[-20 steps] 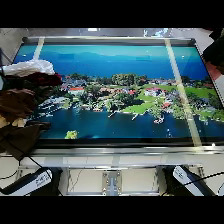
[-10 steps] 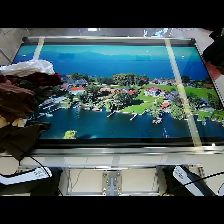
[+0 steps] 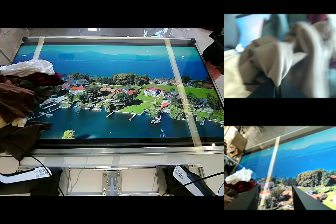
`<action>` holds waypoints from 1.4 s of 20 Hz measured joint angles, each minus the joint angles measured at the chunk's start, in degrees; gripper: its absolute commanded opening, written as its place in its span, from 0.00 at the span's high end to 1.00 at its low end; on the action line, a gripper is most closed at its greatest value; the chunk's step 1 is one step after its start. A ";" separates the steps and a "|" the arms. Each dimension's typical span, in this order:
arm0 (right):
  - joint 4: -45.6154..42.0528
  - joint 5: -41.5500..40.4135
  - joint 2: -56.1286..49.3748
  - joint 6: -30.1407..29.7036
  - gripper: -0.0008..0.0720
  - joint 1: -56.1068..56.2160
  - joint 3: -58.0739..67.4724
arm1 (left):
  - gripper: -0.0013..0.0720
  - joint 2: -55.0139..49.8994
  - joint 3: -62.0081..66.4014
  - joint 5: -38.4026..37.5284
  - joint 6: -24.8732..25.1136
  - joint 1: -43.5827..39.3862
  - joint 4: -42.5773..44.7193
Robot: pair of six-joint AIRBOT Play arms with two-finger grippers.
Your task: Fold the shirts.
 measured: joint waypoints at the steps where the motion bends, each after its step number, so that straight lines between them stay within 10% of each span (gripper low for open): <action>1: 1.36 0.15 0.04 0.02 0.37 0.00 0.44 | 0.97 2.67 0.00 0.24 0.90 -0.44 -3.23; 8: 7.08 3.65 0.15 -0.24 0.37 0.00 9.18 | 0.96 24.96 0.04 -6.38 20.15 -16.15 -28.15; 15: 1.60 5.03 0.17 -2.08 0.37 -0.07 19.87 | 0.96 26.73 -5.09 -16.06 24.92 -51.63 -34.10; 16: 0.04 5.14 0.17 -2.19 0.37 -0.07 20.61 | 0.82 24.90 -6.08 -15.67 25.11 -56.28 -34.34; 18: -3.19 5.35 0.15 -2.34 0.37 -0.07 21.49 | 0.18 19.91 -7.45 -11.82 25.49 -64.41 -34.47; 19: -5.14 5.35 0.15 -2.62 0.37 -0.07 21.77 | 0.12 17.73 -7.69 -8.70 25.66 -66.79 -34.36; 23: -17.88 5.86 -0.02 -4.61 0.37 -0.07 22.25 | 0.14 14.45 -6.54 2.84 27.02 -65.22 -30.75; 28: -26.67 10.29 -2.16 -3.52 0.37 -0.04 14.58 | 0.15 12.22 -7.65 -1.68 21.46 -47.50 -23.76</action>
